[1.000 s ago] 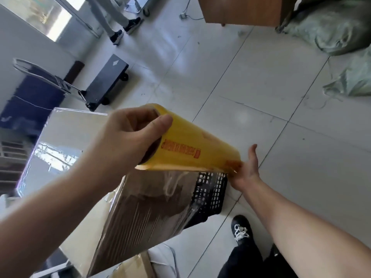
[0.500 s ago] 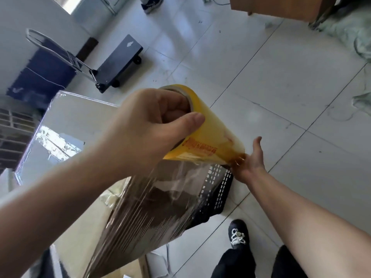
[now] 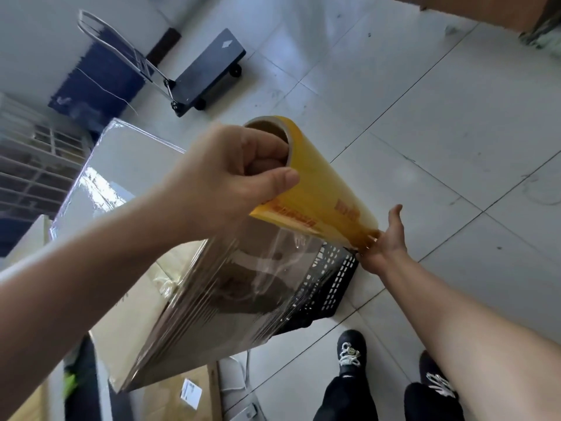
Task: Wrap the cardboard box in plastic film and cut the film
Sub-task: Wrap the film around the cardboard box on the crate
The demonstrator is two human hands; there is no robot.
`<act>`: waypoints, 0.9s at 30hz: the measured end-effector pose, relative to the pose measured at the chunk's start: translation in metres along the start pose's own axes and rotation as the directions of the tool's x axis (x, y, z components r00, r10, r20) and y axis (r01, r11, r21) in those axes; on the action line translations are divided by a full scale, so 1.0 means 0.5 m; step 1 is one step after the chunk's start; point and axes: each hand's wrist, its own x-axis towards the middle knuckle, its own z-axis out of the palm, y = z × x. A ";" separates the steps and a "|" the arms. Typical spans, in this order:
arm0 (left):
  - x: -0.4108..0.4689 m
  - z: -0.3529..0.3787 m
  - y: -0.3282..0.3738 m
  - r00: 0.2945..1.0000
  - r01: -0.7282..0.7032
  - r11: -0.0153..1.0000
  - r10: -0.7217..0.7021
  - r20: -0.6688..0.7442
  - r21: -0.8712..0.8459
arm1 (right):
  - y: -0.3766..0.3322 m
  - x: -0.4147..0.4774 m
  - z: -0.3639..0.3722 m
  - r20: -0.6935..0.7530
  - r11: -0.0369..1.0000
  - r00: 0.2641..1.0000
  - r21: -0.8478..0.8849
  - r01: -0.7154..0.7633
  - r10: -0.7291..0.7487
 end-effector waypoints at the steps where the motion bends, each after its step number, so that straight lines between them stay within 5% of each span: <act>1: 0.002 0.001 0.002 1.000 -0.004 1.000 0.004 -0.007 0.009 | -0.001 0.000 0.002 -0.002 1.000 1.000 -0.005 0.005 -0.005; 11: 0.028 -0.014 0.017 0.992 -0.125 0.932 0.120 0.035 0.341 | -0.008 0.043 0.023 0.002 0.999 1.000 0.021 0.030 -0.030; 15: 0.050 -0.026 0.004 0.998 -0.059 0.951 0.059 0.010 0.302 | -0.022 0.054 0.028 0.013 0.999 1.000 -0.036 0.029 -0.029; 20: 0.063 -0.030 -0.005 0.998 0.024 0.998 -0.021 -0.065 0.059 | -0.023 0.069 0.047 0.054 0.997 0.998 0.071 -0.016 0.012; 27: 0.098 -0.032 -0.046 0.990 0.063 0.958 -0.024 -0.141 0.281 | -0.019 0.081 0.080 0.011 1.000 1.000 0.015 -0.013 0.013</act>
